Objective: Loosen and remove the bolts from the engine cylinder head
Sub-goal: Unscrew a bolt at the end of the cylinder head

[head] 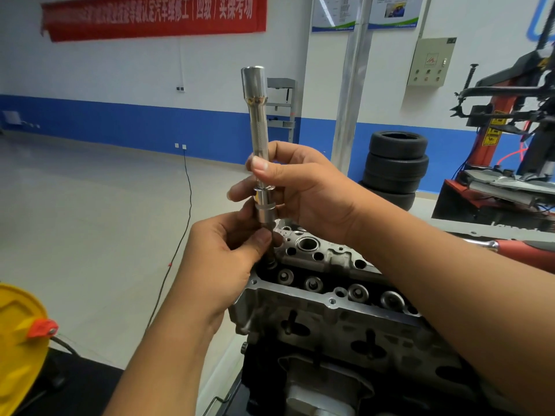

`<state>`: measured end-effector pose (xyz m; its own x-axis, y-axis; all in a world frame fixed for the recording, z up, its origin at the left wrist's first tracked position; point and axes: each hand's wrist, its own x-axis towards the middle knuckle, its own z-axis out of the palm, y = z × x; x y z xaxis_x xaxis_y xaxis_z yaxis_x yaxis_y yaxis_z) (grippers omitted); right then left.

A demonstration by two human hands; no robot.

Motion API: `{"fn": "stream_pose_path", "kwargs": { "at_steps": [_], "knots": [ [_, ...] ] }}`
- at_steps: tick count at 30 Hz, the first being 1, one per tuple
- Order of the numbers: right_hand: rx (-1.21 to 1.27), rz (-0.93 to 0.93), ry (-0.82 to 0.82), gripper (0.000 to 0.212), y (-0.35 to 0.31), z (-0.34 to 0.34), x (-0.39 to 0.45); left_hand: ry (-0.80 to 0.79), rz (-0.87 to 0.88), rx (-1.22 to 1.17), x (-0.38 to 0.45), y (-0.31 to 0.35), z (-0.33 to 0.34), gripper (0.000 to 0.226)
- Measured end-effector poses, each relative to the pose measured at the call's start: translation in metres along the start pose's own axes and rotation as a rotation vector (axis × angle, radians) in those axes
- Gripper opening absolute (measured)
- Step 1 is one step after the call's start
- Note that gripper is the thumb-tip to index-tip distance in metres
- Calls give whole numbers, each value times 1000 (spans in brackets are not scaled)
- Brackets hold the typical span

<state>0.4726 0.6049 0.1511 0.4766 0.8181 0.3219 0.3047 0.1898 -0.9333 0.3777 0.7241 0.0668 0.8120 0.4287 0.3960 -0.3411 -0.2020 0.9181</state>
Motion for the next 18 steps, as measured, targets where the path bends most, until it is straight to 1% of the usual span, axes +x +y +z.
{"fn": "stream_pose_path", "kwargs": {
  "at_steps": [3,7,12,13,18],
  "knots": [
    [9,6,23,16,0,-1,-1,64,-11,-40,-1,-1,4,30],
    [11,-6,30,18,1,-2,-1,81,17,-39,-2,-1,5,30],
    [15,-8,26,19,2,-1,0,95,50,4,-3,3,3,44],
    [13,-10,27,19,2,-1,0,99,54,11,-3,2,3,41],
    [10,-12,35,23,1,-2,0,122,72,-19,-2,-2,3,12]
  ]
}}
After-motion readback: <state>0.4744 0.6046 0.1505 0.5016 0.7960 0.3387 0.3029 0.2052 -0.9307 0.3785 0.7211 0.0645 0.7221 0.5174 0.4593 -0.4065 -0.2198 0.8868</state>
